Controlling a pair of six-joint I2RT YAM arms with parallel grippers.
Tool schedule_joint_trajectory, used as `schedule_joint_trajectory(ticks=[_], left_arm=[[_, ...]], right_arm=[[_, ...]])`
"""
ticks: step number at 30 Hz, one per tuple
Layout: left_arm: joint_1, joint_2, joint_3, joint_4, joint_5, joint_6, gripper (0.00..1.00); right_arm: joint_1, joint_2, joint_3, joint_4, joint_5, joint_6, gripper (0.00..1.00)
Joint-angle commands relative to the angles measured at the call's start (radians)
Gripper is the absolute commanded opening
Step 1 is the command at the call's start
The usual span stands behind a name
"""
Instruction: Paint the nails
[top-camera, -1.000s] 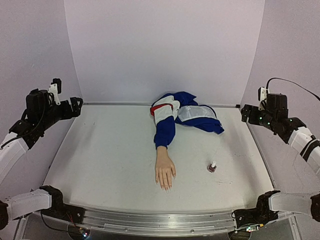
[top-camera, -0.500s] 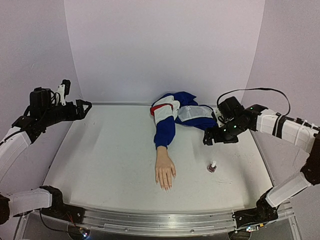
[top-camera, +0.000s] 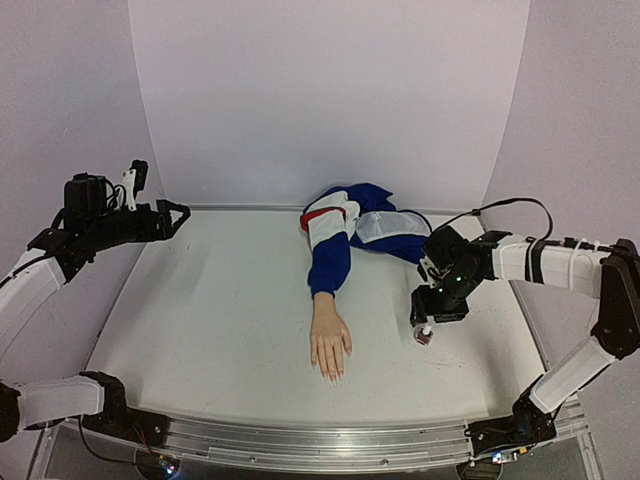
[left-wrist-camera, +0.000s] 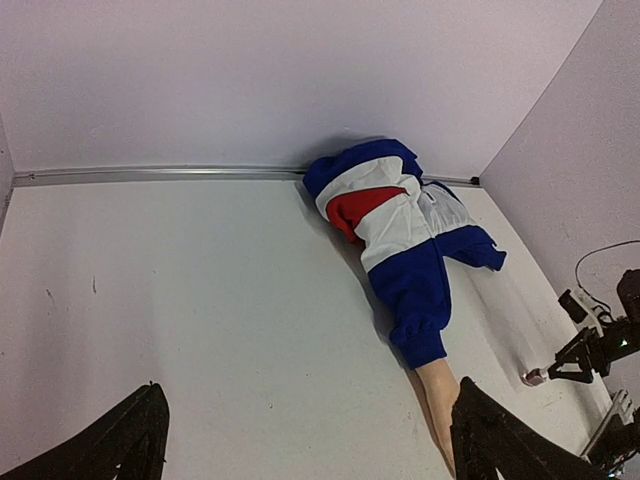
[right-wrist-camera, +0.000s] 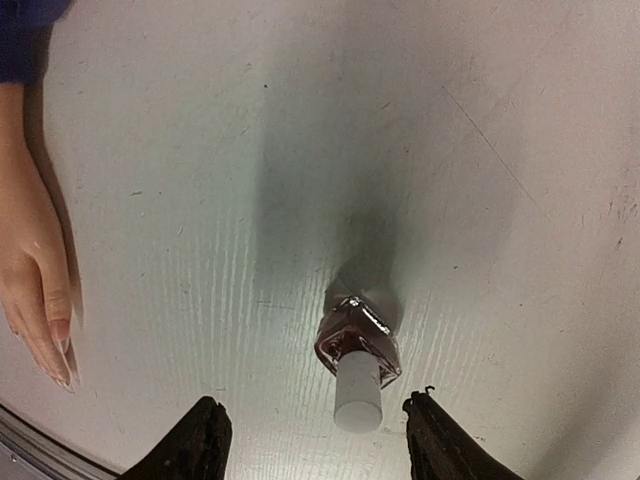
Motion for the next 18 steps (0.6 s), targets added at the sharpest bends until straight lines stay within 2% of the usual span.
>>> schedule_joint_trajectory(ticks=[1,14,18], left_arm=[[0.005,0.000,0.060,0.020,0.029,-0.003,0.99],[0.001,0.017,0.059,0.020,0.047,-0.008,0.99],[0.000,0.016,0.057,0.020,0.052,-0.008,0.99]], right_arm=[[0.007,0.040,-0.008,-0.007,0.032,0.021,0.59],[0.025,0.065,-0.044,0.020,0.070,0.044,0.40],[0.035,0.059,-0.041,0.028,0.079,0.047,0.29]])
